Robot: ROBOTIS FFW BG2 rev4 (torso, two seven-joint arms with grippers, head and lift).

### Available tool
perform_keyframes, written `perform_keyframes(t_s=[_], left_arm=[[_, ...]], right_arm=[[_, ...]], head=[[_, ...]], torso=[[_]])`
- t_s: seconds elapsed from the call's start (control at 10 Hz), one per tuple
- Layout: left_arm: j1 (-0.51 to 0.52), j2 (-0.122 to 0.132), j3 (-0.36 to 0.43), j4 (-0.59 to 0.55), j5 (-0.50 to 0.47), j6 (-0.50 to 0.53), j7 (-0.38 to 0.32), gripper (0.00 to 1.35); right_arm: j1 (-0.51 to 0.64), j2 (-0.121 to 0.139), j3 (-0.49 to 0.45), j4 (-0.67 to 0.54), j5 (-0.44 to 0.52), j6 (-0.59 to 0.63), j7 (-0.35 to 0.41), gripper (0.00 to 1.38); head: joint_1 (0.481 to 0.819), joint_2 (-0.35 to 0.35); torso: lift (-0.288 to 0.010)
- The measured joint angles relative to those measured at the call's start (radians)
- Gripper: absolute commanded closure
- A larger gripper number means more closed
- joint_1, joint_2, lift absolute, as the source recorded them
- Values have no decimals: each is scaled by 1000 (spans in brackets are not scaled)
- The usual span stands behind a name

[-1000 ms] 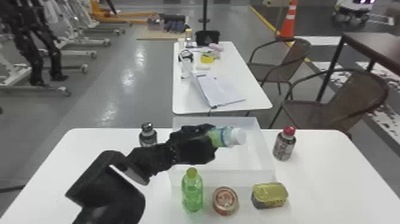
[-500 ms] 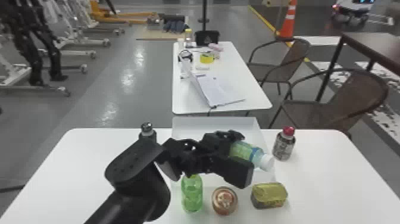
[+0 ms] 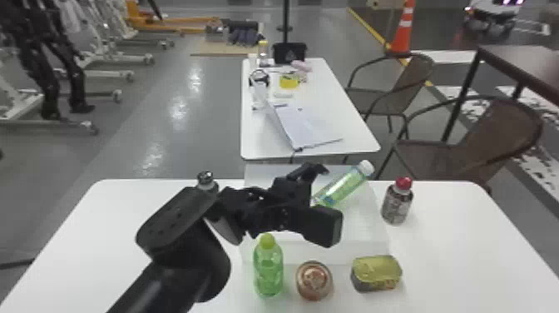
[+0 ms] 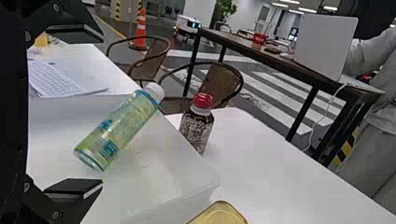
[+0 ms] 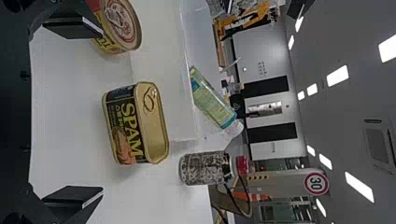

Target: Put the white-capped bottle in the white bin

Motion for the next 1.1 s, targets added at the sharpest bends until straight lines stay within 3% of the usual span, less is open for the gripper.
perform_keyframes(t_s=[0.3,0.5,0.6,0.8,0.9,1.1], left_arm=[[30,-3,63,-10,24,2,-9,196],[140,-26,236,-85,83,4,-5,203],[231,-53,367,-135,159,-3,22,203],[406,-149,648,-165,390,-56,76,214],[457,-161,745,-166,474,-65,79,214],[536,-164,821,-137,669,-103,113,214]], right_arm=[[0,-1,0,0,-1,0,0,111],[3,-3,0,-1,-3,0,0,111],[7,-4,0,-3,-4,0,0,113],[13,-8,-1,-7,-7,-1,-1,113],[17,-12,-1,-9,-9,-1,-2,113],[17,-17,-2,-11,-10,0,-1,113]], head=[[549,0],[549,0],[549,0],[549,0],[549,0],[549,0]], torso=[[-100],[-100],[-100],[-100],[-100],[-100]])
